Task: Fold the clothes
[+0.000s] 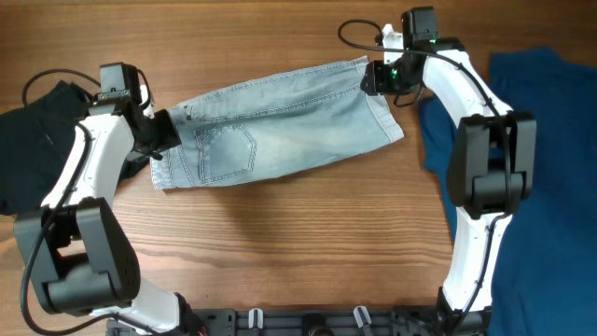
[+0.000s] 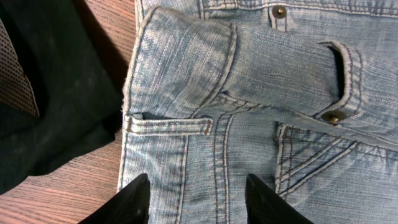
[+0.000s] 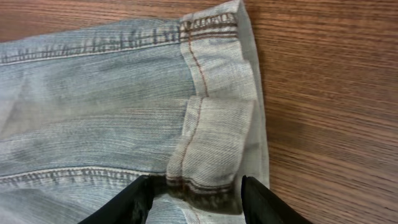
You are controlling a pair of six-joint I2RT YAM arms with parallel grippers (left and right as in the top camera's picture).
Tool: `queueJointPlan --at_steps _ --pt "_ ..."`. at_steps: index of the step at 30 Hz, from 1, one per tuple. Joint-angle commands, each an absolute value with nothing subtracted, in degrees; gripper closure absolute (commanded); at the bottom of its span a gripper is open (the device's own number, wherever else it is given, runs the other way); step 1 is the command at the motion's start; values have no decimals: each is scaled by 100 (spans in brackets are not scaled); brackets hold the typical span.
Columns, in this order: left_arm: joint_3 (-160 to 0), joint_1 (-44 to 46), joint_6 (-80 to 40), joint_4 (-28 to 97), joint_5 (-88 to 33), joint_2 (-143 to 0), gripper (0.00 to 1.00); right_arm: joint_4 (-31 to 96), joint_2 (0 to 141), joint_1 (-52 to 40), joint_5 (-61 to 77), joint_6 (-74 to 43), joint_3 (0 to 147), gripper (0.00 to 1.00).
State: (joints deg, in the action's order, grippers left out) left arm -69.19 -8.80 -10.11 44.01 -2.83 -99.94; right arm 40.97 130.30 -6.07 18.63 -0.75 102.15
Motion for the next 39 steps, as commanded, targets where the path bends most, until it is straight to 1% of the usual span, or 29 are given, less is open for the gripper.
queueJointPlan --at_steps 1,2,4,5,6,8,11,12,13,15,18,23,24,25,26,27,28,29,30,32,34,35,36,37,39 --pt "-6943 -919 -915 4362 -244 -10064 51 3983 13172 -578 2082 -16 10186 50" --pt "-6943 -919 -915 4364 -244 -10064 52 3986 13181 -578 2091 -30 10184 59" --pt "-6943 -919 -913 4368 -239 -10064 51 4016 13135 -578 2340 -38 10191 84" --pt "-6943 -919 -913 4368 -239 -10064 53 4117 13054 -558 2475 -47 10202 94" --pt "-6943 -919 -913 4368 -239 -10064 54 4230 12910 -530 2639 -134 10206 96" --pt "-6943 -930 -913 4322 -51 -10064 55 4442 12285 -491 3594 -257 10224 95" --pt "-6943 -930 -781 4182 23 -10064 55 4226 11804 -491 3664 -458 10224 96" --pt "-6943 -930 -784 4125 93 -10064 54 4095 11773 -486 3417 -735 10224 96" --pt "-6943 -930 -786 3992 191 -10064 51 3933 11795 -486 3020 -1035 10210 96" --pt "-6943 -930 -784 3767 207 -10077 49 3603 11885 -493 2888 -1094 10197 96" --pt "-6943 -947 -788 3533 248 -10237 36 3352 12064 -491 2209 -1538 10193 96" --pt "-6943 -1098 -790 3118 246 -10801 31 2976 12604 -508 2231 -1498 10193 95" --pt "-6943 -1105 -790 3022 244 -10849 31 2985 12717 -508 2233 -1500 10193 91" --pt "-6943 -1116 -792 2873 246 -10895 33 3024 12811 -508 2231 -1498 10191 67" --pt "-6943 -1116 -816 2775 246 -10921 37 3068 12864 -508 2226 -1485 10189 45" --pt "-6943 -1116 -880 2714 250 -10951 42 3166 12875 -497 2228 -1380 10189 33" --pt "-6943 -1122 -996 2694 266 -10965 49 3347 12862 -458 2224 -1142 10191 28" --pt "-6943 -1127 -1039 2698 268 -10967 53 3592 12835 -395 2217 -982 10191 27" --pt "-6943 -1127 -1070 2707 270 -10967 53 3892 12825 -303 2202 -906 10195 26" --pt "-6943 -1149 -1072 2781 290 -10967 49 4554 12825 -108 2130 -895 10193 25" --pt "-6943 -1192 -1074 2818 292 -10967 46 5269 12827 58 2150 -722 10169 29" --pt "-6943 -1223 -1085 2823 292 -10965 40 5485 12827 67 2257 -395 10154 32" --pt "-6943 -1262 -1100 2821 287 -10965 37 5645 12831 38 2248 -108 10145 30" --pt "-6945 -1288 -1118 2832 274 -10962 36 5629 12833 -19 2246 21 10073 25" --pt "-6952 -1304 -1114 2961 189 -10919 33 5387 12849 -99 2248 3 9824 20"
